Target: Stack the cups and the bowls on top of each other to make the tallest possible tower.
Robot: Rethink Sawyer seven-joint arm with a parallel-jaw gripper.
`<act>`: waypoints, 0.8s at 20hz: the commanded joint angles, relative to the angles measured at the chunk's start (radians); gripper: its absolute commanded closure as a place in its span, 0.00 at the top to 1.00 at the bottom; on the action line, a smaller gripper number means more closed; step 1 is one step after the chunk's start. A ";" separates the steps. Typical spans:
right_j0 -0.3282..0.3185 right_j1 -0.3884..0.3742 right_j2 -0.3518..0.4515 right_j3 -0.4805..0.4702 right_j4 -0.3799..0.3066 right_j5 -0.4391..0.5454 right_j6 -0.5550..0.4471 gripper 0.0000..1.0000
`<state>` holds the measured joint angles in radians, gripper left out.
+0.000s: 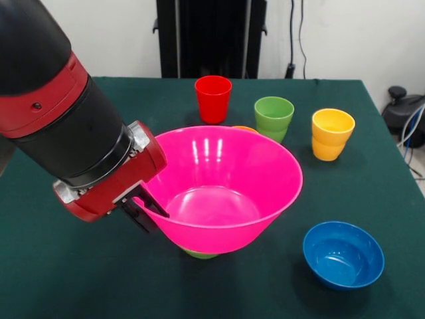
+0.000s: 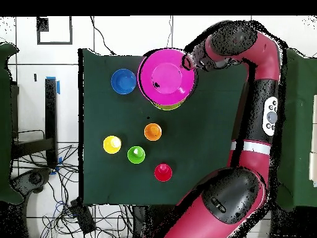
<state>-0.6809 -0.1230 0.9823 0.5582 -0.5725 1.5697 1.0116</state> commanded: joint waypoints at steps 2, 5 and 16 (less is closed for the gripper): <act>0.038 -0.034 -0.046 -0.006 -0.065 0.114 -0.321 0.00; 0.039 -0.035 -0.044 -0.006 -0.064 0.117 -0.314 0.00; 0.041 -0.048 -0.046 0.001 -0.060 0.153 -0.282 0.00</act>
<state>-0.6794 -0.1231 0.9801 0.5584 -0.5854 1.6037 1.0099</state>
